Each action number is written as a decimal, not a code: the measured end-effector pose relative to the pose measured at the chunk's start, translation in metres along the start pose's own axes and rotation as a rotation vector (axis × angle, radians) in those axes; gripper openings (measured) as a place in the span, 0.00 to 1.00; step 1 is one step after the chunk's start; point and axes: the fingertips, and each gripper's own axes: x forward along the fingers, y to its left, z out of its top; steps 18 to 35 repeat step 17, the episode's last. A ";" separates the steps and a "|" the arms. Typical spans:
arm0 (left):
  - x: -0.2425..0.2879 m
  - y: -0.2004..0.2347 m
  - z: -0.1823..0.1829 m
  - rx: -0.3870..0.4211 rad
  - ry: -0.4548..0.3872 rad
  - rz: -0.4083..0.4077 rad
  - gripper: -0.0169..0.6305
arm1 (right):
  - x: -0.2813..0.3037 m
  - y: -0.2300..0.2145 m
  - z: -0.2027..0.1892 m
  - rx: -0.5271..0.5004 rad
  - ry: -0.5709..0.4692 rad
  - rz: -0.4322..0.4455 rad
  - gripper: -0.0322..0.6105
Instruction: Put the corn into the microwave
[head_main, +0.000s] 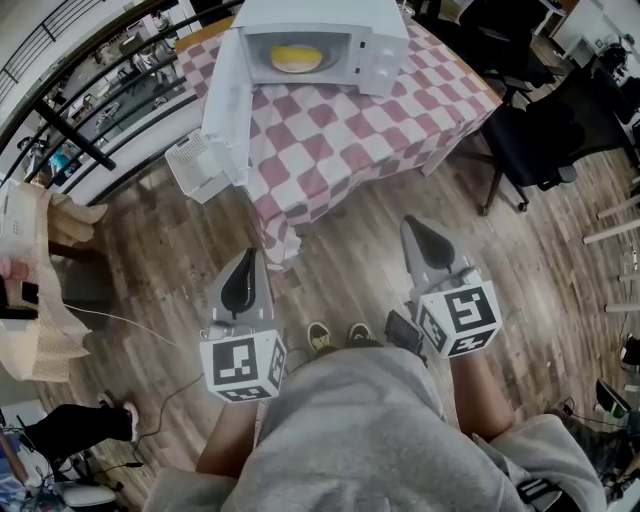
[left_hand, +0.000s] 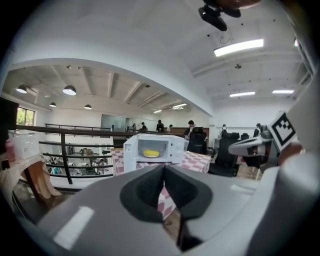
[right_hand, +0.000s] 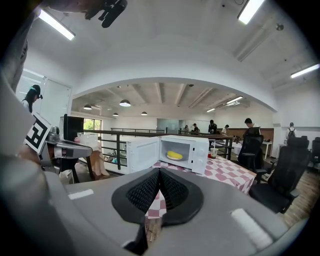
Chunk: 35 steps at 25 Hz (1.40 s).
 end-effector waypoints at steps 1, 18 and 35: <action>-0.002 -0.003 0.001 0.002 0.000 -0.003 0.04 | -0.004 -0.002 -0.002 0.004 0.002 -0.003 0.05; -0.030 -0.025 0.005 0.001 -0.030 -0.032 0.04 | -0.047 0.000 -0.020 0.016 0.021 -0.029 0.05; -0.030 -0.025 0.005 0.001 -0.030 -0.032 0.04 | -0.047 0.000 -0.020 0.016 0.021 -0.029 0.05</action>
